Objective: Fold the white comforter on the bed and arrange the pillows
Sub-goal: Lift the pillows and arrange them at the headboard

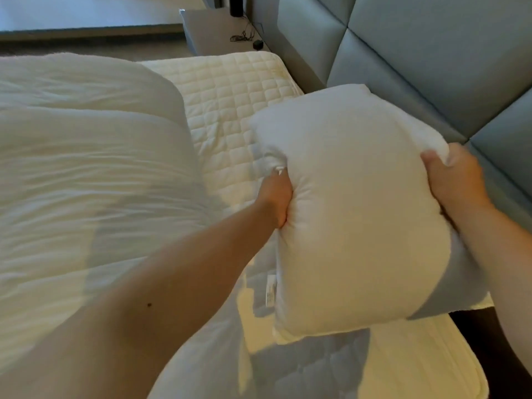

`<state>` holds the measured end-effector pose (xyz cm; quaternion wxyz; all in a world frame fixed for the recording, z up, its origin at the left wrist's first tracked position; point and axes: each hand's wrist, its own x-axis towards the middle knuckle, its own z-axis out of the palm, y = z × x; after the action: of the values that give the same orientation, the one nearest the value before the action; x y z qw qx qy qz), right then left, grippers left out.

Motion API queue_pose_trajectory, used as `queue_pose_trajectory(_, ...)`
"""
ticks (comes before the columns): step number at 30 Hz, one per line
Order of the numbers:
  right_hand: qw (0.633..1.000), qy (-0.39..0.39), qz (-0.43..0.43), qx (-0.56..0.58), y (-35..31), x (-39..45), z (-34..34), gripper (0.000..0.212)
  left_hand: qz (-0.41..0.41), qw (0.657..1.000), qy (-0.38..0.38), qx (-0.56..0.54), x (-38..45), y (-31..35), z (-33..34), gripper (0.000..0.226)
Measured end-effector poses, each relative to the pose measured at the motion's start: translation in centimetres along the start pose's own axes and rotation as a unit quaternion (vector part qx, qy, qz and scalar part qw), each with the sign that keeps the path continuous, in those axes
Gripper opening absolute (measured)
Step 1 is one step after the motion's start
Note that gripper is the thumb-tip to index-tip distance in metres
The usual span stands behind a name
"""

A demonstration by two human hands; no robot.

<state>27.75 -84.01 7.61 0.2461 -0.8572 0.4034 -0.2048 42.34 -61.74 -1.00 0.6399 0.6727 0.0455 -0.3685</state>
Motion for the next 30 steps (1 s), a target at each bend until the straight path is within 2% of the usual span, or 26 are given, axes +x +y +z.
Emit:
queue_pose_trajectory(3,0.998,0.04,-0.018,0.054,-4.7,-2.0,-1.3,0.038,0.059,0.997,0.039,-0.016,-3.2,5.8,-4.5,0.056)
queue_pose_trajectory(5,0.992,0.049,-0.014,0.113,-7.9,-3.7,-1.1,0.042,0.109,0.992,0.056,-0.02,-5.8,9.2,-7.9,0.051)
queue_pose_trajectory(8,0.98,0.058,-0.013,0.188,-13.4,-6.8,0.3,0.043,0.186,0.978,0.091,0.031,-9.4,13.0,-13.6,0.039)
queue_pose_trajectory(13,0.959,0.032,-0.017,0.28,-23.8,-13.8,4.6,0.036,0.238,0.957,0.152,0.063,-15.5,15.5,-25.9,0.037)
queue_pose_trajectory(16,0.949,0.013,-0.041,0.312,-30.5,-18.5,7.6,0.034,0.256,0.943,0.202,0.069,-19.6,15.8,-34.3,0.035)
queue_pose_trajectory(20,0.93,-0.05,-0.065,0.358,-39.2,-25.9,12.2,0.017,0.256,0.921,0.285,0.068,-25.2,14.8,-45.7,0.028)
queue_pose_trajectory(26,0.902,-0.117,-0.092,0.406,-49.2,-38.0,20.3,0.014,0.239,0.875,0.397,0.142,-32.9,10.8,-62.7,0.032)
queue_pose_trajectory(30,0.903,-0.153,-0.105,0.388,-52.8,-45.9,26.3,0.023,0.217,0.848,0.449,0.178,-36.0,6.3,-71.6,0.026)
